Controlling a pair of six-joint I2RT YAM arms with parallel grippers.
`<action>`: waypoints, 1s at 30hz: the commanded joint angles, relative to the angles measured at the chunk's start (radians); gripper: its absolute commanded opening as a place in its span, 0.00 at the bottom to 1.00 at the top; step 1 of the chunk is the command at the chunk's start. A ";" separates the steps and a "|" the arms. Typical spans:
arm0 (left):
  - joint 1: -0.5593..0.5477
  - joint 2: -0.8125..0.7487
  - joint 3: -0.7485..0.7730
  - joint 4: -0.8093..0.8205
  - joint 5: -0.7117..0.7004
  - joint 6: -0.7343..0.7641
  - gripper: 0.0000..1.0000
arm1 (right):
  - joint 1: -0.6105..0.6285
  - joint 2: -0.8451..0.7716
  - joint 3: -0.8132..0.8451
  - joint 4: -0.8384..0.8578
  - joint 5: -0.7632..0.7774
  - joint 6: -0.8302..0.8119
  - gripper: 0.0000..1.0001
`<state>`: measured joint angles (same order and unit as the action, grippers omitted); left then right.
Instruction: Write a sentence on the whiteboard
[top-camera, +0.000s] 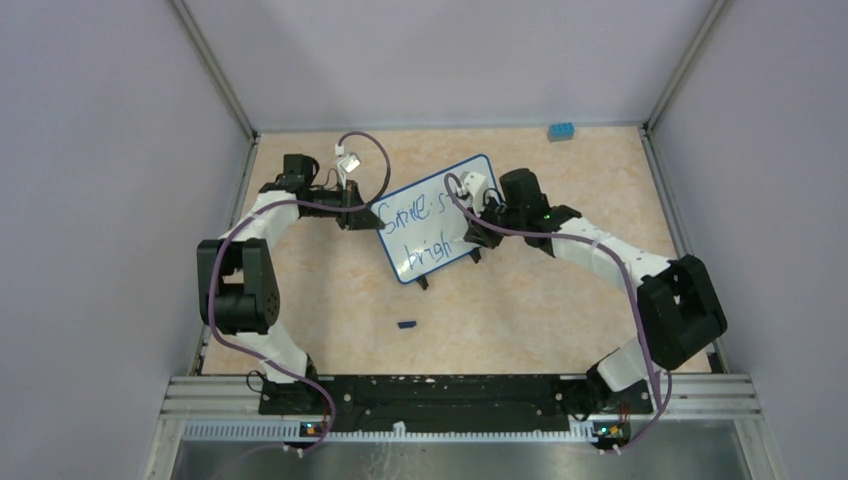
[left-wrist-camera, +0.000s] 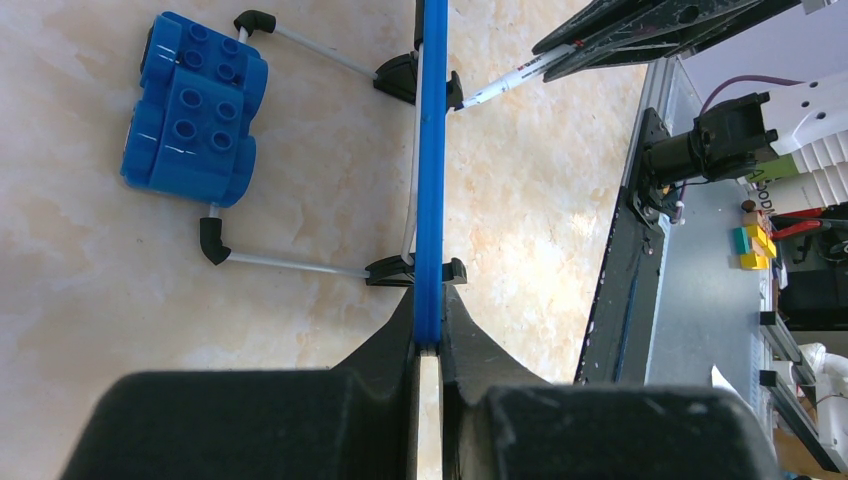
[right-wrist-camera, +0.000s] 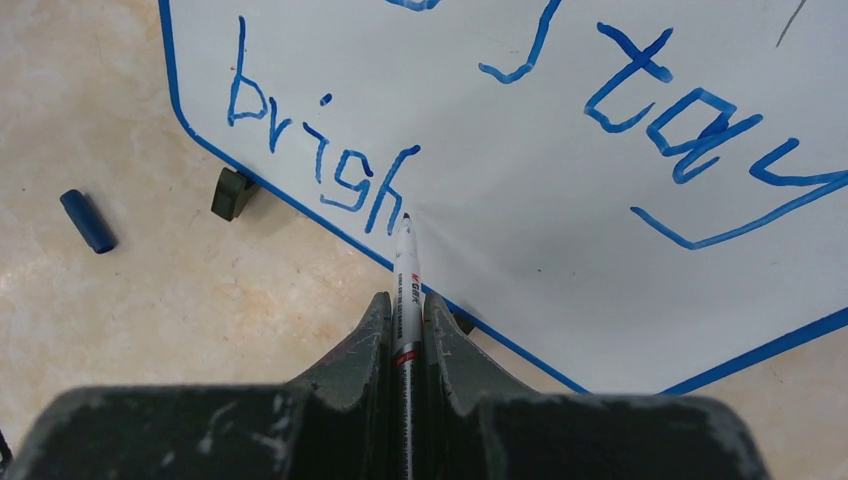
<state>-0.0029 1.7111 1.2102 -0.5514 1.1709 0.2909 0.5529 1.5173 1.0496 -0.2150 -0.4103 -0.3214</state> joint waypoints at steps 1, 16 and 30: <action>-0.011 -0.008 0.015 -0.015 -0.014 0.041 0.00 | -0.011 0.016 0.057 0.036 0.009 -0.005 0.00; -0.011 -0.007 0.020 -0.017 -0.021 0.049 0.00 | -0.064 0.045 0.064 0.041 0.029 -0.022 0.00; -0.010 -0.004 0.019 -0.012 -0.021 0.043 0.00 | -0.091 -0.009 0.064 0.034 -0.073 -0.018 0.00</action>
<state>-0.0029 1.7111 1.2102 -0.5514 1.1721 0.2909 0.4744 1.5543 1.0683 -0.2222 -0.4271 -0.3386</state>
